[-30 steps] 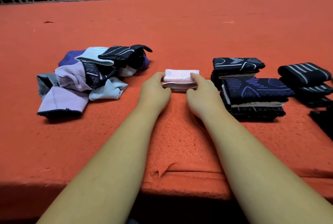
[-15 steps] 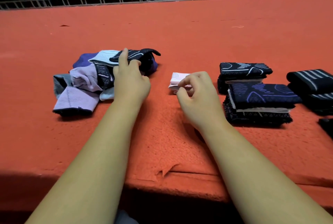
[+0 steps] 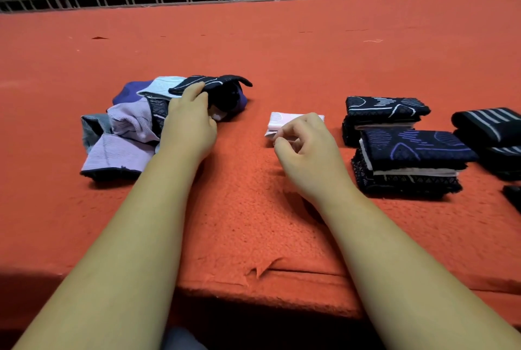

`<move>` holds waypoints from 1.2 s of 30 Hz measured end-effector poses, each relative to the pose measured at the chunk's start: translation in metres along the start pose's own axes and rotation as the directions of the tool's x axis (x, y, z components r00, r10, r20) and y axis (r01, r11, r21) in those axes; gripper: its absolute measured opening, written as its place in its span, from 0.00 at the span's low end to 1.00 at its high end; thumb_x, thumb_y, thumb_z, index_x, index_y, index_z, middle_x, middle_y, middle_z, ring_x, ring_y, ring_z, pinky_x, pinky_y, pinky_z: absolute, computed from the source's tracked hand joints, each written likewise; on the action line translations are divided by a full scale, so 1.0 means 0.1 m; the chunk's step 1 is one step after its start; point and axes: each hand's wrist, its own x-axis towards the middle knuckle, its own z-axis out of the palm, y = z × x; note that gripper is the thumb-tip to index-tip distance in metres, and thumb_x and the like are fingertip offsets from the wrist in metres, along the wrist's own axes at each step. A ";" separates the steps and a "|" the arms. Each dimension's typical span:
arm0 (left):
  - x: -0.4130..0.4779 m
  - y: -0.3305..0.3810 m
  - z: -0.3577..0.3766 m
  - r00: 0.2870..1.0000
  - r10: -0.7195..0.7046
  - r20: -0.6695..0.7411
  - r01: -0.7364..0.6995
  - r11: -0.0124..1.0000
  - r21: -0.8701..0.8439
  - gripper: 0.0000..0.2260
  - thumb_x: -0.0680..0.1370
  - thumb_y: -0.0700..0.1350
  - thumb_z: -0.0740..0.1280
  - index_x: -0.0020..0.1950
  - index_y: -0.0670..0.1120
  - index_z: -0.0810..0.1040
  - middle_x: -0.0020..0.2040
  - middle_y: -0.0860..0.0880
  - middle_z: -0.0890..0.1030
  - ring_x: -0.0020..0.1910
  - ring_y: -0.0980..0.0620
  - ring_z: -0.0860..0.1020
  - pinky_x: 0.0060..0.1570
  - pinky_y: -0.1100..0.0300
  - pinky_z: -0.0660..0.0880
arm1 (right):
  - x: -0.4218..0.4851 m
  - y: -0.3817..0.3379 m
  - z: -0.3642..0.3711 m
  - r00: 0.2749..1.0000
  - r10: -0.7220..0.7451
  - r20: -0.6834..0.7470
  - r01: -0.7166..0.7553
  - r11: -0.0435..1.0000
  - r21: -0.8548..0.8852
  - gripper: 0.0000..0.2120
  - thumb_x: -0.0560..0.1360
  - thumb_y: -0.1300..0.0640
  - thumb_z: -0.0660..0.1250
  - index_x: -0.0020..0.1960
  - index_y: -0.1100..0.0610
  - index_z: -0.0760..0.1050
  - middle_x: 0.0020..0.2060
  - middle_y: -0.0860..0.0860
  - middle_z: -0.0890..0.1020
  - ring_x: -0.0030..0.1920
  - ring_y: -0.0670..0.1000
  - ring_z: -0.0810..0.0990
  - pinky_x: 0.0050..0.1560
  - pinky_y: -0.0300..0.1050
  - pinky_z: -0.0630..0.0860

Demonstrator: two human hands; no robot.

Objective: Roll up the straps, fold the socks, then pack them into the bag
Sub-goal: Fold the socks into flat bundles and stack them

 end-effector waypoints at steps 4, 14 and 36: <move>-0.08 0.04 -0.14 0.972 0.177 -0.153 -0.183 0.983 -0.027 0.19 0.77 0.38 0.62 0.66 0.43 0.81 0.75 0.49 0.75 0.63 0.34 0.73 0.61 0.38 0.75 | -0.04 -0.07 -0.07 1.000 -0.002 -0.029 0.002 1.000 -0.011 0.08 0.79 0.62 0.69 0.43 0.51 0.78 0.49 0.46 0.77 0.48 0.30 0.77 0.49 0.25 0.69; -0.77 0.27 -0.73 0.863 0.373 -0.340 -0.438 0.889 -0.136 0.08 0.77 0.38 0.69 0.51 0.45 0.87 0.53 0.49 0.84 0.51 0.41 0.82 0.52 0.42 0.78 | -0.40 -0.58 -0.42 1.000 0.021 -0.020 -0.019 0.995 0.095 0.08 0.77 0.63 0.71 0.49 0.51 0.83 0.50 0.42 0.83 0.49 0.35 0.81 0.49 0.26 0.70; -1.71 0.98 -2.16 0.959 0.155 0.238 0.188 0.285 -0.940 0.20 0.76 0.45 0.78 0.67 0.51 0.81 0.61 0.54 0.86 0.61 0.53 0.84 0.58 0.54 0.80 | -1.16 -1.35 -1.27 0.978 0.073 0.195 -0.130 0.946 0.297 0.07 0.83 0.51 0.70 0.56 0.48 0.88 0.50 0.45 0.89 0.56 0.49 0.87 0.62 0.51 0.79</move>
